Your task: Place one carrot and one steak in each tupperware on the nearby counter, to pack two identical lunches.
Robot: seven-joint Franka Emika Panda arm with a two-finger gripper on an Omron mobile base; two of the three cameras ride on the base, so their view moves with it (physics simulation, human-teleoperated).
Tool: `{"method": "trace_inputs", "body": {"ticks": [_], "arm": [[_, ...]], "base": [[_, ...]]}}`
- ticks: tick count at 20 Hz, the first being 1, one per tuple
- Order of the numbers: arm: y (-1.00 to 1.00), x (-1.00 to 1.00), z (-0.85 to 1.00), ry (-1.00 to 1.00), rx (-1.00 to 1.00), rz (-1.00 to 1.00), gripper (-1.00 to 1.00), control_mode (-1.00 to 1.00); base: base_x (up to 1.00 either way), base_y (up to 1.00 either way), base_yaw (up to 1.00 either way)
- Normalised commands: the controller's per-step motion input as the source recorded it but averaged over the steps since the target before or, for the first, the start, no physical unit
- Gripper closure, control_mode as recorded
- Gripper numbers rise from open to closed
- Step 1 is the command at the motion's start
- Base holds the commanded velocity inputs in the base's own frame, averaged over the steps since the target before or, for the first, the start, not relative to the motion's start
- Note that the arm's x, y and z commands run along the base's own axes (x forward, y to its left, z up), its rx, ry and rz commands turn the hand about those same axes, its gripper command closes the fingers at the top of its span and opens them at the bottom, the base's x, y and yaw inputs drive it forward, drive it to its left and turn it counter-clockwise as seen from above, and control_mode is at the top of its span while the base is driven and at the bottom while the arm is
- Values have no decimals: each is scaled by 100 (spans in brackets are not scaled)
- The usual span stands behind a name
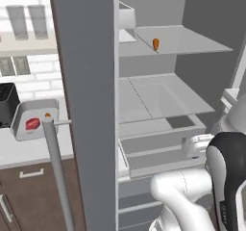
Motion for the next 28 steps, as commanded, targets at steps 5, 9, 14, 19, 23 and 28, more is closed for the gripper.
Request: {"method": "trace_inputs", "body": {"ticks": [5,9,14,19,23,28], "arm": [[-2,0,0,-2,0,0,-100,-100],[-1,0,26,-27,0,1,-100,-100],[0,0,49,-40,0,1,-100,-100],[0,1,65,-20,0,0,-100,-100],[2,18,70,-10,0,0,-100,-100],[0,12,54,0,5,-2,-100,-100]], "base": [[35,0,0],[0,0,0],[0,0,0],[0,0,0],[0,0,0],[0,0,0]]}}
